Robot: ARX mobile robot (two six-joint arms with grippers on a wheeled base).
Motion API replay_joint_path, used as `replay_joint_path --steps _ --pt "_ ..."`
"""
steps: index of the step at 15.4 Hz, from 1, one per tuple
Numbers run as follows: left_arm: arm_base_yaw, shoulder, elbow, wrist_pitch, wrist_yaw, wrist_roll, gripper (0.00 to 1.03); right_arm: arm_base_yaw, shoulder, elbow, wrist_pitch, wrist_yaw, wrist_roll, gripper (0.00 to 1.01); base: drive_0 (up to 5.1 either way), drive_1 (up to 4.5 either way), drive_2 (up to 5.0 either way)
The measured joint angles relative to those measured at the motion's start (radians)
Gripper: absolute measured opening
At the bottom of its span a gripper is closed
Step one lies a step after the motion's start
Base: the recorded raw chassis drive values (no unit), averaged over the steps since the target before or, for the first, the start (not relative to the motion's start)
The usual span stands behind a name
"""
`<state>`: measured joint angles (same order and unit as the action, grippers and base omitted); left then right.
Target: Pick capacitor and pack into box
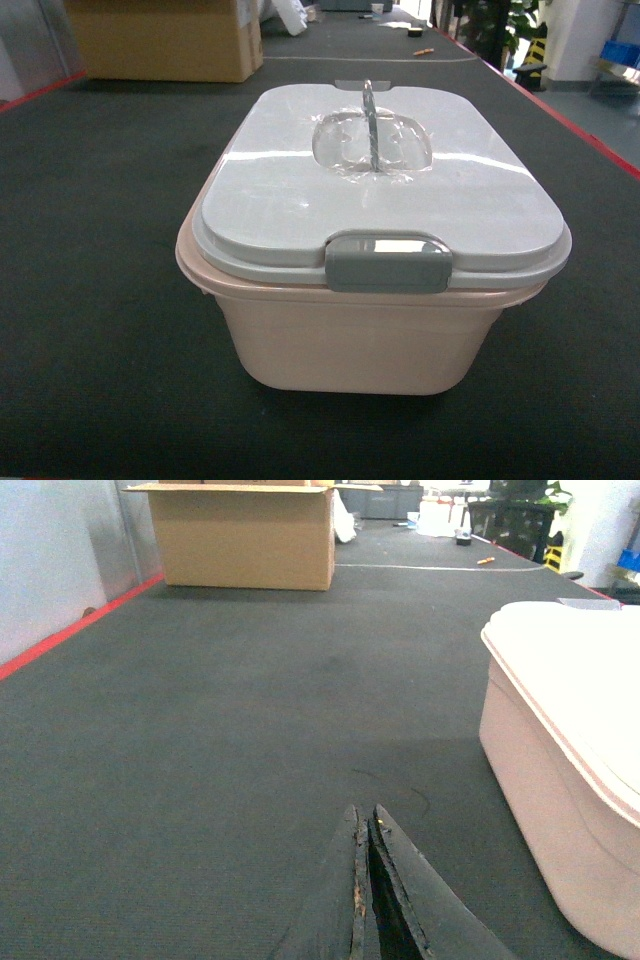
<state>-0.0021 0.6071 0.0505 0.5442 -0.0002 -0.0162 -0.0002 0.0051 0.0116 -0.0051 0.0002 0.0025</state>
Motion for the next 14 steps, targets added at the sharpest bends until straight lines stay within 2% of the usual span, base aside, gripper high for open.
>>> replay_joint_path --steps 2,4,9,14 --pt "0.0 -0.044 -0.037 -0.002 0.001 0.0 0.02 0.0 0.0 0.0 0.0 0.0 0.0 0.98 0.0 0.0 0.0" --pt "0.0 -0.124 -0.038 -0.069 0.0 0.0 0.02 0.0 0.0 0.0 -0.001 0.0 0.0 0.98 0.0 0.0 0.0" --pt "0.0 -0.188 -0.038 -0.125 0.0 0.0 0.02 0.0 0.0 0.0 0.0 0.0 0.0 0.98 0.0 0.0 0.0" --pt "0.0 -0.333 -0.038 -0.27 0.0 0.0 0.02 0.0 0.0 0.0 0.0 0.0 0.0 0.98 0.0 0.0 0.0"
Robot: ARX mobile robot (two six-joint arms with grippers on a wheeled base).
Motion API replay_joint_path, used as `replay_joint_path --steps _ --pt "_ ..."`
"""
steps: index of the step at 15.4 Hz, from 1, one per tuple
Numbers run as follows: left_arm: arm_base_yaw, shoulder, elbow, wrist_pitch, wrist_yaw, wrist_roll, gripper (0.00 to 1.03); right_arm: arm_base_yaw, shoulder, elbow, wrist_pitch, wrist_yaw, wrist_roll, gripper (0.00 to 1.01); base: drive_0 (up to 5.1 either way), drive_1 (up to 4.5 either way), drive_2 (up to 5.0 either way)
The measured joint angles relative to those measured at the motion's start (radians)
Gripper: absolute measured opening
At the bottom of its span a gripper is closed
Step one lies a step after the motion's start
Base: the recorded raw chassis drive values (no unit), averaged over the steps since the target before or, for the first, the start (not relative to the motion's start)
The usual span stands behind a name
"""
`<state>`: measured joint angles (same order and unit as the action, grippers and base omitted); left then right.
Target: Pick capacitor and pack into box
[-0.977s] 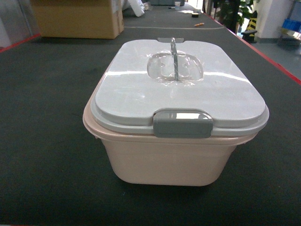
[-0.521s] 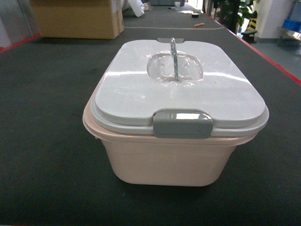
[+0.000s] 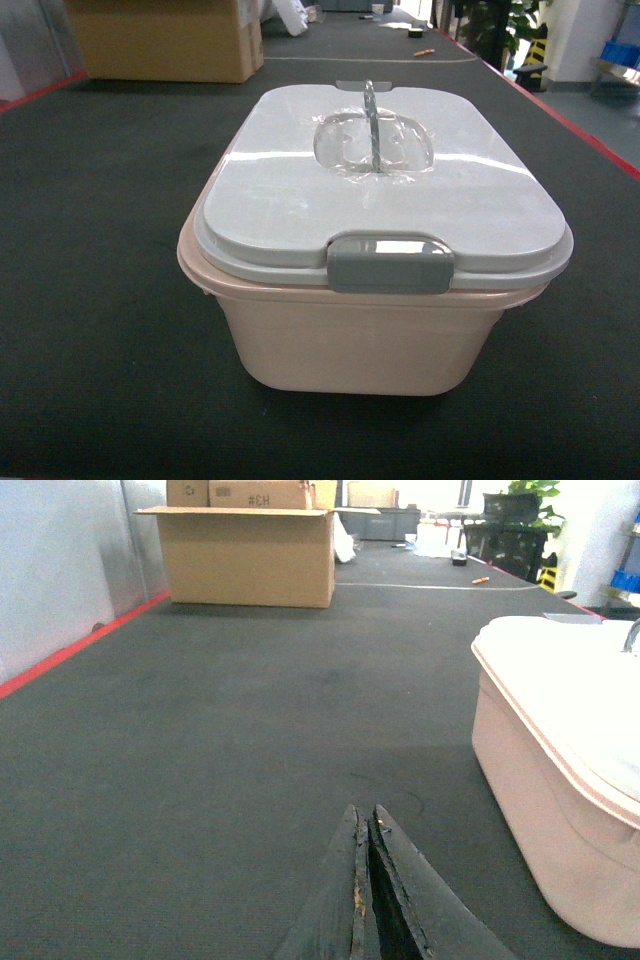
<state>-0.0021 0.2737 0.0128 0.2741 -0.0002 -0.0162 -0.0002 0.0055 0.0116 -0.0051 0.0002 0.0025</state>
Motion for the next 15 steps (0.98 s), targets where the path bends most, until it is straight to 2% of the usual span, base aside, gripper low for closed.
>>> replay_joint_path --steps 5,6,7,8,10,11,15 --pt "0.0 -0.097 0.0 -0.095 0.0 0.0 0.02 0.0 0.0 0.0 0.0 0.0 0.0 0.98 0.0 0.0 0.0" --pt "0.0 -0.135 0.002 -0.152 -0.001 0.0 0.02 0.0 0.0 0.0 0.0 0.0 0.0 0.98 0.0 0.0 0.0" --pt "0.0 -0.239 0.001 -0.289 0.0 0.001 0.02 0.0 0.0 0.0 0.0 0.0 0.0 0.98 0.0 0.0 0.0" --pt "0.0 -0.262 0.004 -0.257 0.0 0.002 0.02 0.0 0.0 0.0 0.0 0.0 0.0 0.98 0.0 0.0 0.0" --pt "0.001 -0.263 0.001 -0.283 0.0 0.002 0.02 0.0 0.0 0.0 0.0 0.0 0.0 0.98 0.0 0.0 0.0" --pt "0.001 -0.263 0.001 -0.274 0.0 0.002 0.05 0.0 0.0 0.0 -0.001 0.0 0.0 0.98 0.0 0.0 0.0" --pt "0.001 -0.263 0.001 -0.278 0.0 0.002 0.57 0.0 0.0 0.0 0.0 0.0 0.0 0.98 0.0 0.0 0.0"
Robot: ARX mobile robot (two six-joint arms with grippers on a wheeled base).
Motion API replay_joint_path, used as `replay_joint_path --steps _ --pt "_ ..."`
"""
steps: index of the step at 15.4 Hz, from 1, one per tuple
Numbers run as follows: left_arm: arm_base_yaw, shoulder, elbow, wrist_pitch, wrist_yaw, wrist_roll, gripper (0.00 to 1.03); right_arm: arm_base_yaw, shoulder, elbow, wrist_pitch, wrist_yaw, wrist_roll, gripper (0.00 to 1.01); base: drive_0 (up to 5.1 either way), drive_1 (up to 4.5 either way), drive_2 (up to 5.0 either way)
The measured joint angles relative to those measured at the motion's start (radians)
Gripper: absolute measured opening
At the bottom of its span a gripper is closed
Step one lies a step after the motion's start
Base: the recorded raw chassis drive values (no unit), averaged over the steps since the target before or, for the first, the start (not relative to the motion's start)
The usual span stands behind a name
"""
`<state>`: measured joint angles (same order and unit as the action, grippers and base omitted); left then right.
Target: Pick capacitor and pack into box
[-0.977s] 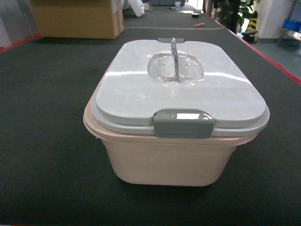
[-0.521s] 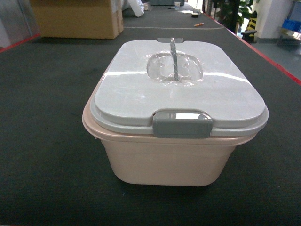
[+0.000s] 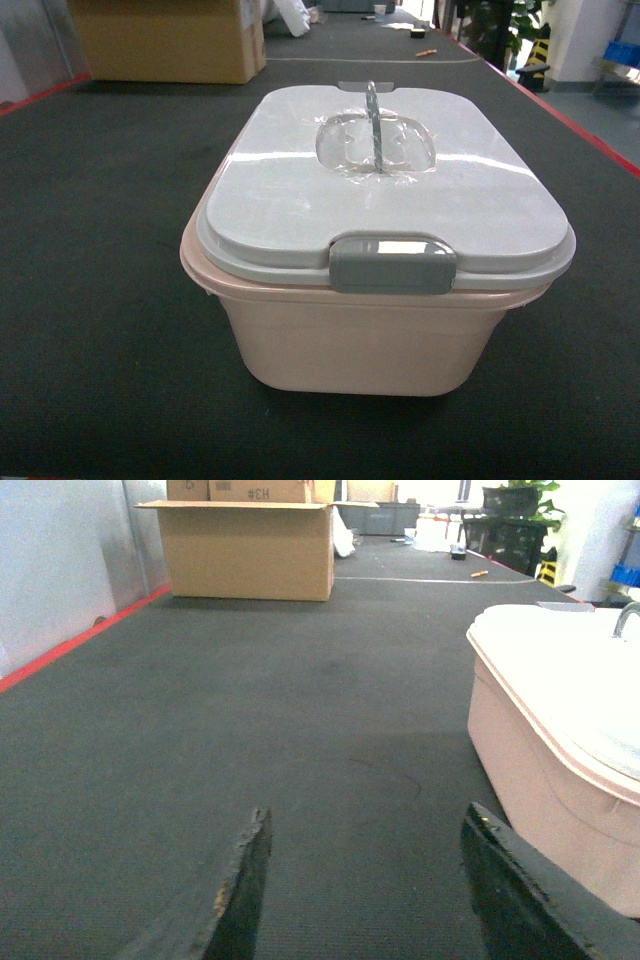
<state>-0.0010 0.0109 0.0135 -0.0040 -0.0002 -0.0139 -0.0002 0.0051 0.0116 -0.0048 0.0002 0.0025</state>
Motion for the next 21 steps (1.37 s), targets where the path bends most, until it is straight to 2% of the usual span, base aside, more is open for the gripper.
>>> replay_joint_path --steps 3,4,21 --pt "0.0 0.0 0.0 0.0 0.0 0.0 0.94 0.0 0.0 0.0 0.0 0.0 0.0 0.98 0.0 0.0 0.0" --pt "0.0 0.0 0.0 0.0 0.0 0.001 0.99 0.0 0.0 0.0 0.0 0.0 0.0 0.98 0.0 0.0 0.0" --pt "0.0 0.0 0.0 0.0 0.0 0.001 0.98 0.0 0.0 0.0 0.0 0.0 0.0 0.98 0.0 0.0 0.0"
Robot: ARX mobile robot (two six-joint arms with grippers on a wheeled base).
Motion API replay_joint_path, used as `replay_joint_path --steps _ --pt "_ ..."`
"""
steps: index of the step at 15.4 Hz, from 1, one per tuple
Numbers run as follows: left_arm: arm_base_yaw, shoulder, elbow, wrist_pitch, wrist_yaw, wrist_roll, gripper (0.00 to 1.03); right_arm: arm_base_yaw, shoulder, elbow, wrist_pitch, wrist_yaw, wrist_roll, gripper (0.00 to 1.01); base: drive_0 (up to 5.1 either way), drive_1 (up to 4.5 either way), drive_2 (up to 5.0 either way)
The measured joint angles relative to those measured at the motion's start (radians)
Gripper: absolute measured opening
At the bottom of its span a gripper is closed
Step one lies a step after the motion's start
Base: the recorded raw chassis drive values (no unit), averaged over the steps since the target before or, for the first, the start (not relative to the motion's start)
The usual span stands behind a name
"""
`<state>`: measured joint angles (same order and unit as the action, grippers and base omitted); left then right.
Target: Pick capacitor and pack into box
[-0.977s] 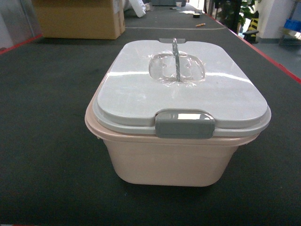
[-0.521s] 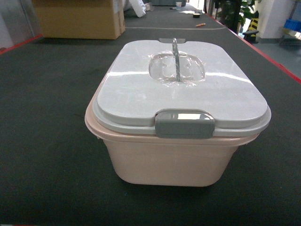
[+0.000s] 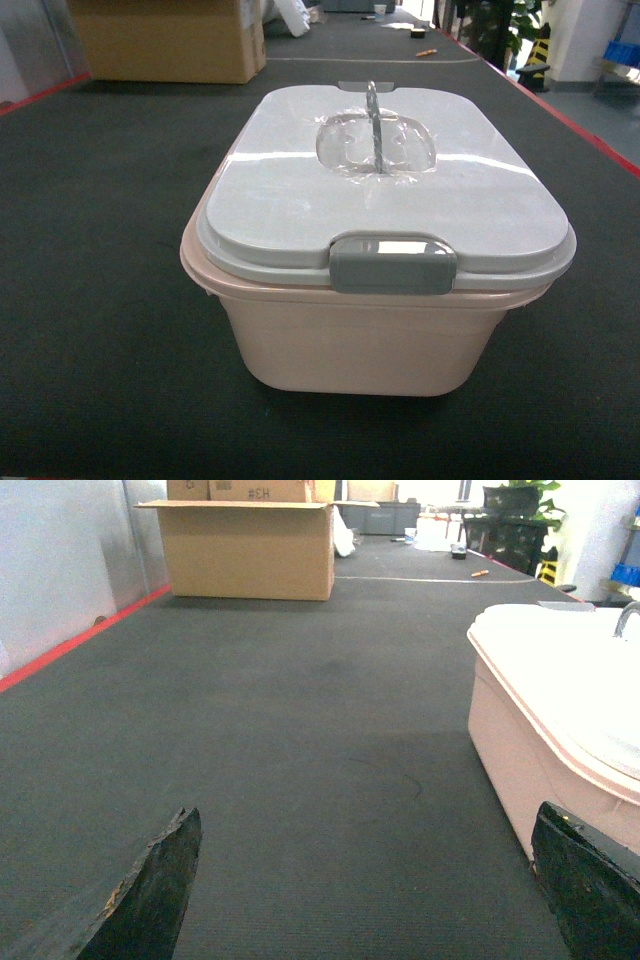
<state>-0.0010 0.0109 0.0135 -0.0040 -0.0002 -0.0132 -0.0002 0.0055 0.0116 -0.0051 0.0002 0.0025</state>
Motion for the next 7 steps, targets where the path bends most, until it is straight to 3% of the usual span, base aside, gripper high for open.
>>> replay_joint_path --steps 7 --pt "0.0 0.0 0.0 0.0 0.0 0.0 0.98 0.0 0.0 0.0 0.0 0.0 0.0 0.98 0.0 0.0 0.0"
